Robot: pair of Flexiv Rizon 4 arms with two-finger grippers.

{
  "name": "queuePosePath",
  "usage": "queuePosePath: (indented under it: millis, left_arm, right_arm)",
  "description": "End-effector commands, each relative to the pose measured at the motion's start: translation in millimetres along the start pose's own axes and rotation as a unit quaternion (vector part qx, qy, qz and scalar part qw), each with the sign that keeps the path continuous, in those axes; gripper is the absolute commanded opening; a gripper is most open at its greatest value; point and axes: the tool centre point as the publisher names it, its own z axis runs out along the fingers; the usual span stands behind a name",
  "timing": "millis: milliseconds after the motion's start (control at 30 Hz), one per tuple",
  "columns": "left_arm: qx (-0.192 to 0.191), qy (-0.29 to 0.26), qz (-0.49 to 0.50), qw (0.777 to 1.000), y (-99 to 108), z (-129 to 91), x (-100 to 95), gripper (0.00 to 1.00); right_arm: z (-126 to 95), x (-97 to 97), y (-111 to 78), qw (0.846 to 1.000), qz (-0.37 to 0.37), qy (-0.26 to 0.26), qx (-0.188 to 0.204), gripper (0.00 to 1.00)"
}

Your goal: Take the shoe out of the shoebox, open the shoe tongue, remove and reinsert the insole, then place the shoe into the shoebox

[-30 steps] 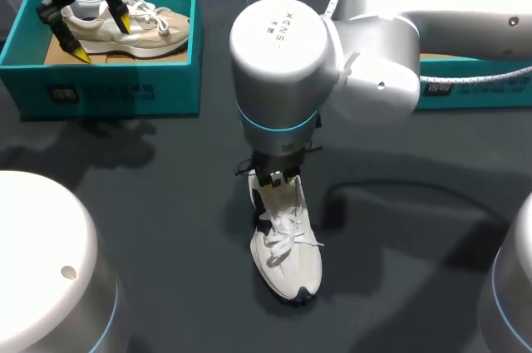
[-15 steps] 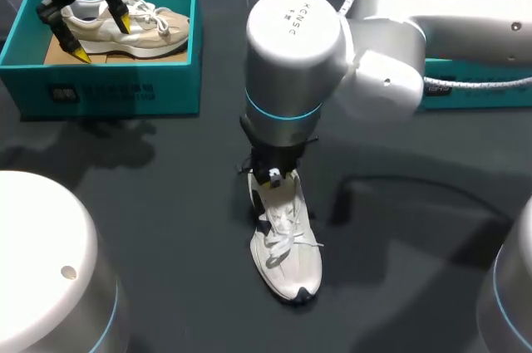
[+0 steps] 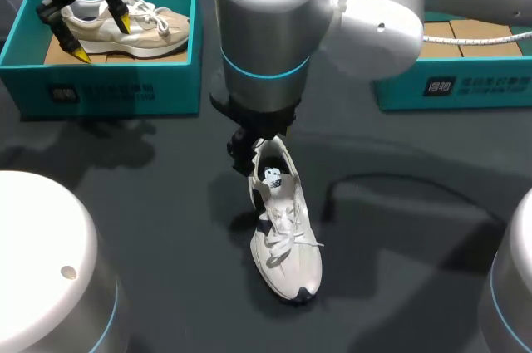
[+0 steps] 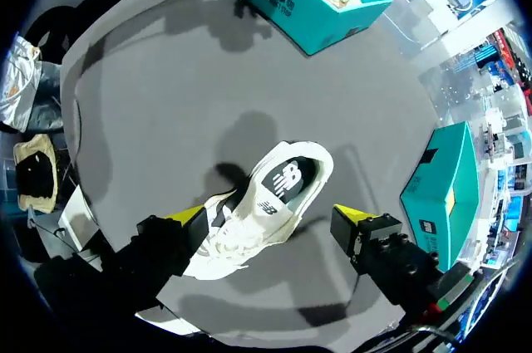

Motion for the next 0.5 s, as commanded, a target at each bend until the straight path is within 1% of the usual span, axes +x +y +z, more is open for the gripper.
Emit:
queuePosePath:
  millis: [33,200,233,267,300,333,367,400,467,500]
  left_arm:
    - [-0.001,0.001,0.000,1.000,0,0,-0.3,1.00]
    - [-0.001,0.001,0.000,1.000,0,0,-0.3,1.00]
    - [-0.001,0.001,0.000,1.000,0,0,-0.3,1.00]
    - [-0.001,0.001,0.000,1.000,0,0,-0.3,1.00]
    - [-0.001,0.001,0.000,1.000,0,0,-0.3,1.00]
    - [-0.001,0.001,0.000,1.000,0,0,-0.3,1.00]
    - [-0.001,0.001,0.000,1.000,0,0,-0.3,1.00]
    - [-0.001,0.001,0.000,1.000,0,0,-0.3,1.00]
    - [-0.001,0.001,0.000,1.000,0,0,-0.3,1.00]
    - [-0.001,0.001,0.000,1.000,0,0,-0.3,1.00]
  right_arm:
    - [1,-8.9,0.0,1.000,-0.005,0.014,0.000,1.00]
    - [1,-8.9,0.0,1.000,-0.005,0.014,0.000,1.00]
    - [7,-9.5,0.4,1.000,-0.020,0.021,-0.007,1.00]
    - [10,-10.2,2.7,0.999,-0.033,0.018,-0.003,1.00]
    - [10,-9.8,5.7,0.998,-0.061,0.008,-0.011,1.00]
    - [9,-10.1,8.3,0.997,-0.080,0.000,-0.009,1.00]
    - [8,-9.8,13.5,0.995,-0.096,-0.005,0.009,1.00]
    - [8,-11.2,17.0,0.992,-0.125,-0.009,0.013,1.00]
    - [10,-15.9,21.0,0.990,-0.137,-0.025,0.026,1.00]
    - [11,-17.0,24.2,0.989,-0.145,-0.023,0.026,1.00]
